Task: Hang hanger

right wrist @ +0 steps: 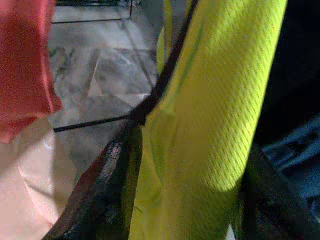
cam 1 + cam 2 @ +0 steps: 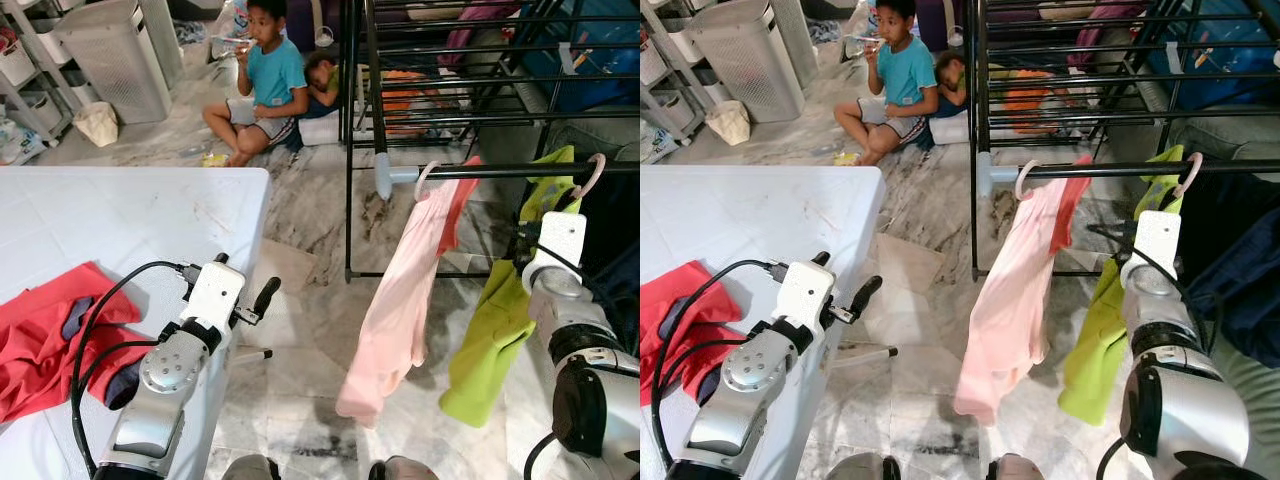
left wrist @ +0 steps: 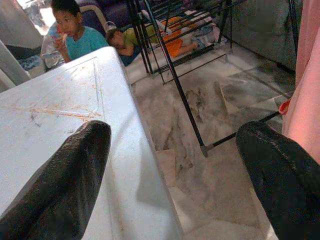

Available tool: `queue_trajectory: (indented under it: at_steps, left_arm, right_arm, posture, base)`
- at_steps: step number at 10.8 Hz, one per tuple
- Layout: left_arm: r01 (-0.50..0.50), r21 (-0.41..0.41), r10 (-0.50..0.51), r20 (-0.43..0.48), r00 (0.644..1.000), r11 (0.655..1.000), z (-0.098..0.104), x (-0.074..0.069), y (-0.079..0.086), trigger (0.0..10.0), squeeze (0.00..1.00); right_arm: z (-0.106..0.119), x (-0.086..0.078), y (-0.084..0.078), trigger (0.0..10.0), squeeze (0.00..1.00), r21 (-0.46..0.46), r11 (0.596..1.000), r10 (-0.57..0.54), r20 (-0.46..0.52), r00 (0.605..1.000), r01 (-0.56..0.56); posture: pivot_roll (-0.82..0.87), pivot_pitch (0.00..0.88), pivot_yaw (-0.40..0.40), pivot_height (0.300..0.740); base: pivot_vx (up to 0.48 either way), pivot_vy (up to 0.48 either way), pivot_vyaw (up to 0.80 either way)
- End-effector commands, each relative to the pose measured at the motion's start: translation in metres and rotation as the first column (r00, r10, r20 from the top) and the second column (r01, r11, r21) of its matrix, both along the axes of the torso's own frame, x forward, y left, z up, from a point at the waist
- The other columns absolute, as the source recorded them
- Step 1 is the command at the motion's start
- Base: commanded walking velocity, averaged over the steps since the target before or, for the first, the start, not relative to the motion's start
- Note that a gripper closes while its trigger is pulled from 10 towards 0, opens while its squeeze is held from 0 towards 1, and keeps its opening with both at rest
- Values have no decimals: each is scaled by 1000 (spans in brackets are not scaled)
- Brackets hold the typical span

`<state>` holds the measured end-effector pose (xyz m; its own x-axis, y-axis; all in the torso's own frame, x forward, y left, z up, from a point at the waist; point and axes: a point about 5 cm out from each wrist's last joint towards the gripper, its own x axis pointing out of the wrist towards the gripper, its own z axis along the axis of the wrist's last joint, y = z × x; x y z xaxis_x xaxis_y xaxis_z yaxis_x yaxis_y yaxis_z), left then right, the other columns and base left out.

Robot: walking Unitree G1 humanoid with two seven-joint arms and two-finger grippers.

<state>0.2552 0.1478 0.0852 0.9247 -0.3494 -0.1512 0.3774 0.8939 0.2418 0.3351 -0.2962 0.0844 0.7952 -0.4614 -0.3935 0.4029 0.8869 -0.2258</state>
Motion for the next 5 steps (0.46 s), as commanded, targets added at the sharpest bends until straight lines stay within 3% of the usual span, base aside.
queue_trajectory:
  at_steps: [1, 5]
  left_arm:
    - [-5, 14, 5, -2, 1000, 1000, 0, 1, 1, 10000, 0]
    - [-4, 17, 4, 13, 1000, 1000, 1, 3, -2, 10000, 0]
  right_arm:
    - [0, 1, 0, 0, 0, 26, 1000, -15, 1, 1000, 15]
    - [6, 2, -5, 0, 0, 14, 1000, -13, 22, 1000, 13]
  posture:
    - [50, 64, 50, 740]
    - [51, 57, 40, 740]
  base:
    - [0, 0, 0]
    - [0, 0, 0]
